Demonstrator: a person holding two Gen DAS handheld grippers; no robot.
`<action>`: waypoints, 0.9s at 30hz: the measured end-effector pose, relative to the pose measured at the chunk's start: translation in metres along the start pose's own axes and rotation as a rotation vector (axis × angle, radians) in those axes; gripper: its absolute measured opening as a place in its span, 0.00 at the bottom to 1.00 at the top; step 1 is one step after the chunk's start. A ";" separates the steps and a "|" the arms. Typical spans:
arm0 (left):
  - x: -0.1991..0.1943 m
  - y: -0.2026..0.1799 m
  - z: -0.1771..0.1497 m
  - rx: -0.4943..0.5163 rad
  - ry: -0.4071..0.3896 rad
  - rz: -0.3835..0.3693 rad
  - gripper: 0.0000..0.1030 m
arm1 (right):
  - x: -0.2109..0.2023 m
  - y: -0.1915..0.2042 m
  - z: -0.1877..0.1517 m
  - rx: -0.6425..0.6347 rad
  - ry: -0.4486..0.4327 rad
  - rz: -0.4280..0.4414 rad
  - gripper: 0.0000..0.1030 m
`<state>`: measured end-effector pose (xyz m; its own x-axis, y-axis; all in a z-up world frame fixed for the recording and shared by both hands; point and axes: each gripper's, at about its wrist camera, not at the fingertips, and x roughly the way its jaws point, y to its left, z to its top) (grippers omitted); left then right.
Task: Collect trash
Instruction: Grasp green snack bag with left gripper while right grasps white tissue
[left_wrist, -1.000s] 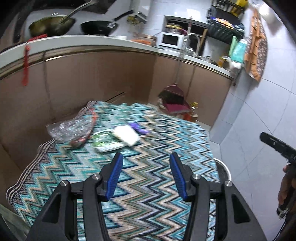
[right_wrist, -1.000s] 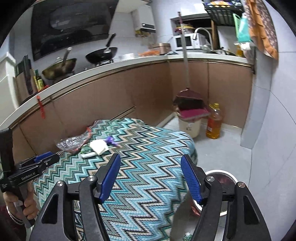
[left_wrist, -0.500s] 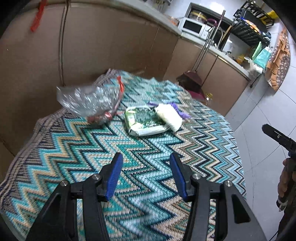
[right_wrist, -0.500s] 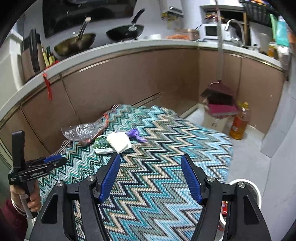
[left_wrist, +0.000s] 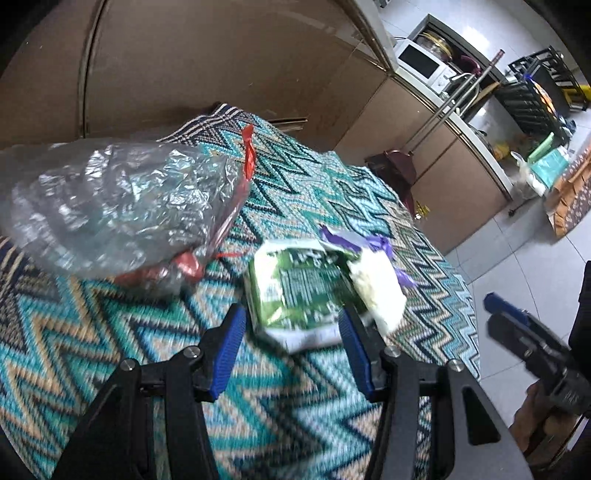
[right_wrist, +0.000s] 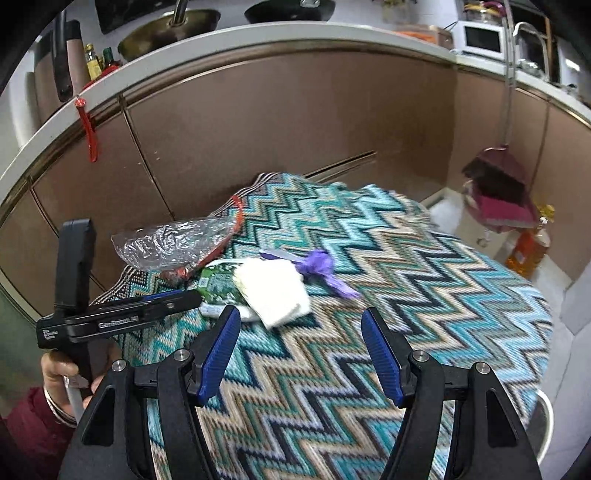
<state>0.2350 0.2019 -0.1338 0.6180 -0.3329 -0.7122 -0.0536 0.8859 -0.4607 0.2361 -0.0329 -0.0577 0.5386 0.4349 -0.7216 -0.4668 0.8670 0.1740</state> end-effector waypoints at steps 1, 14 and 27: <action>0.003 0.002 0.002 -0.007 0.003 -0.006 0.49 | 0.009 0.002 0.002 -0.008 0.009 0.004 0.66; 0.032 0.016 0.014 -0.104 0.039 -0.097 0.49 | 0.087 0.019 0.011 -0.141 0.061 -0.007 0.71; 0.037 0.001 0.013 -0.133 0.026 -0.082 0.50 | 0.103 -0.018 -0.001 0.031 0.071 0.154 0.30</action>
<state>0.2682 0.1944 -0.1541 0.6043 -0.4121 -0.6819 -0.1082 0.8055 -0.5827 0.2991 -0.0037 -0.1353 0.4112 0.5460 -0.7299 -0.5176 0.7990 0.3061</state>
